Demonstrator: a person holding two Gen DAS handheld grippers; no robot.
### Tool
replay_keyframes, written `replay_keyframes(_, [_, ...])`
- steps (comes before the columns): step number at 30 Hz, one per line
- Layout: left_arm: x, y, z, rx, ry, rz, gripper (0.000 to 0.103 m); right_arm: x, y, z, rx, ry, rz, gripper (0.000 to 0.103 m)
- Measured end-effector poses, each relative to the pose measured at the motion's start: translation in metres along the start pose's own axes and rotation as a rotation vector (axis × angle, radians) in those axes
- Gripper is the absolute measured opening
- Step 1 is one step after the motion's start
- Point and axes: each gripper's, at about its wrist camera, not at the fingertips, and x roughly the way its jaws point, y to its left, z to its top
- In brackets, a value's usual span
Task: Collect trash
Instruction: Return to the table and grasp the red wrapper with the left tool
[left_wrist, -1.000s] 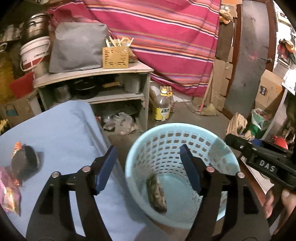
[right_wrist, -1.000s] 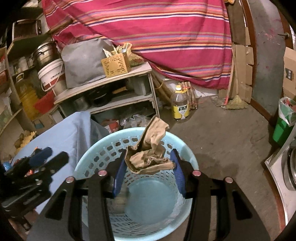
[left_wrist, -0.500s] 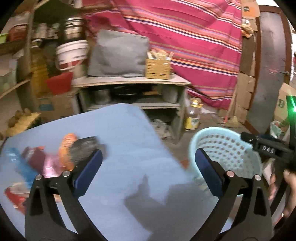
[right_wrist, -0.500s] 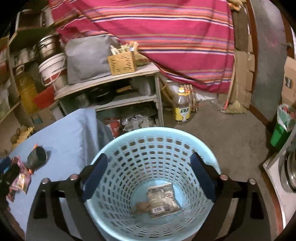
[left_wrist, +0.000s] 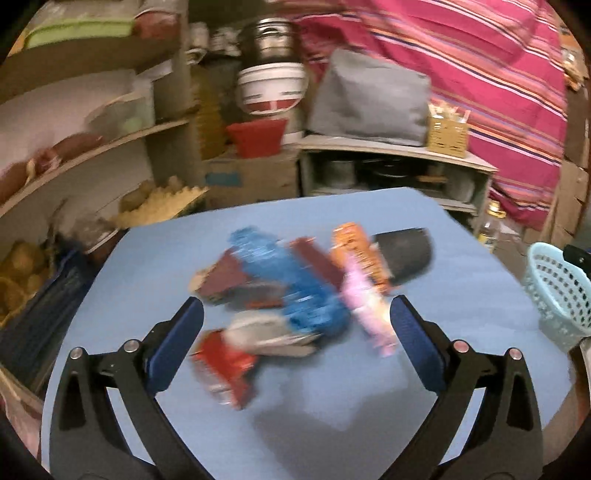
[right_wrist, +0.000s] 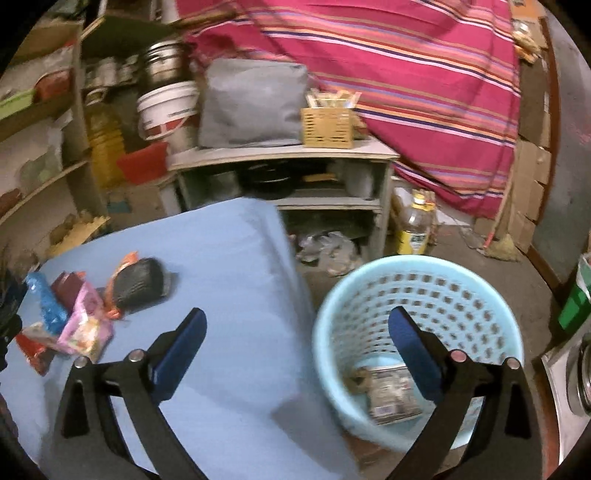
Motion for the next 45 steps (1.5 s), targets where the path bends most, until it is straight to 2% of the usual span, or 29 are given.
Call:
replay_keyframes(4, [0.012,0.029,-0.012,-0.003,0.038,0.036,0.098,0.005,0.038,-0.007,-0.067,0.019,0.022,0.097])
replay_keyframes(11, [0.037,0.068,-0.033,-0.040,0.118,0.025,0.097,0.020,0.099,-0.019,-0.145,0.065,0.071,0.097])
replay_keyframes(14, [0.045,0.075,-0.040,-0.053,0.141,0.014,0.092,0.024,0.122,-0.024,-0.185,0.074,0.084,0.097])
replay_keyframes(17, [0.051,0.080,-0.043,-0.049,0.155,0.001,0.082,0.028,0.139,-0.031,-0.214,0.085,0.097,0.097])
replay_keyframes(19, [0.055,0.082,-0.044,-0.055,0.164,-0.023,0.068,0.030,0.151,-0.036,-0.219,0.102,0.120,0.097])
replay_keyframes(20, [0.057,0.083,-0.044,-0.058,0.171,-0.034,0.065,0.032,0.156,-0.038,-0.216,0.114,0.137,0.097])
replay_keyframes(23, [0.065,0.083,-0.045,-0.059,0.196,-0.072,0.041,0.035,0.170,-0.043,-0.204,0.146,0.180,0.097])
replay_keyframes(24, [0.065,0.084,-0.045,-0.066,0.201,-0.092,0.027,0.035,0.174,-0.044,-0.202,0.152,0.190,0.097])
replay_keyframes(25, [0.065,0.085,-0.045,-0.075,0.202,-0.110,0.020,0.035,0.179,-0.046,-0.202,0.160,0.205,0.097])
replay_keyframes(29, [0.057,0.089,-0.042,-0.077,0.183,-0.101,0.005,0.033,0.196,-0.051,-0.216,0.163,0.232,0.097])
replay_keyframes(34, [0.045,0.104,-0.035,-0.094,0.144,-0.064,0.003,0.034,0.211,-0.058,-0.238,0.176,0.245,0.097])
replay_keyframes(43, [0.029,0.121,-0.021,-0.137,0.094,-0.030,0.003,0.056,0.224,-0.055,-0.224,0.192,0.207,0.095])
replay_keyframes(45, [0.026,0.122,-0.016,-0.142,0.079,-0.030,0.003,0.058,0.227,-0.054,-0.233,0.183,0.209,0.077])
